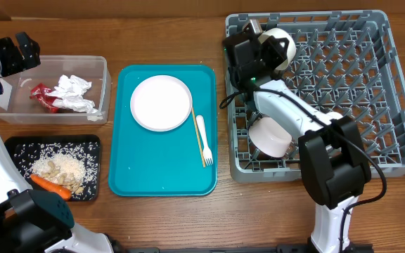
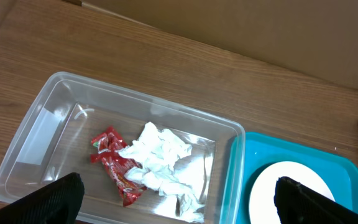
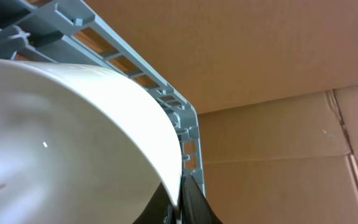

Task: Sort waste into correct bins and load items into the dishwasher rack
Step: 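Lower the white bowl into the rack's back-left corner and release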

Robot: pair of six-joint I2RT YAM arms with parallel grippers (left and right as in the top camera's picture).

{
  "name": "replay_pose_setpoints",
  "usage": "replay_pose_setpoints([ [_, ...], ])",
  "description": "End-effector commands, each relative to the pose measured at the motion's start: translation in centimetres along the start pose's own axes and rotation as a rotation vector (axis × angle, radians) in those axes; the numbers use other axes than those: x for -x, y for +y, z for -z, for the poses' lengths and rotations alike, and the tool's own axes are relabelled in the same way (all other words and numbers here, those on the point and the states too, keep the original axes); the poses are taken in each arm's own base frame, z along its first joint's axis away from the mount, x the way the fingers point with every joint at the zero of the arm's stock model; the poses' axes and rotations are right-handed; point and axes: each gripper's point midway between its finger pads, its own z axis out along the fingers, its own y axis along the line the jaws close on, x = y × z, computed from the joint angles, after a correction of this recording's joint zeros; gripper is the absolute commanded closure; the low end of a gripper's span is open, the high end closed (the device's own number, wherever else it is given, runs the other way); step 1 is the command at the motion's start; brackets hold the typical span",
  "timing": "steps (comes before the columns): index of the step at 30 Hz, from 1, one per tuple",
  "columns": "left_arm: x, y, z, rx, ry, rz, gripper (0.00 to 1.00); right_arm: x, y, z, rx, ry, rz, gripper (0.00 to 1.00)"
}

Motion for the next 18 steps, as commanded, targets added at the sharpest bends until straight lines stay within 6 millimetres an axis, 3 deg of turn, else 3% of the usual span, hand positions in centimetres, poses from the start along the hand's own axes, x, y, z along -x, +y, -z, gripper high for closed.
replay_pose_setpoints([
  [1,0.6,-0.3,0.6,-0.013,-0.023,0.007,0.0,0.4,1.7,1.8,0.007,-0.021,0.049,0.96],
  [8,0.6,-0.3,0.6,-0.013,-0.023,0.007,0.0,0.6,0.6,5.4,-0.122,0.003,0.059,0.93],
  [10,0.6,-0.3,0.6,-0.013,-0.023,0.007,0.0,0.7,0.6,6.0,-0.137,0.001,0.035,0.85],
  [18,0.6,-0.3,0.6,-0.013,-0.023,0.007,0.0,0.6,0.1,6.7,-0.177,0.007,-0.044,0.71],
])
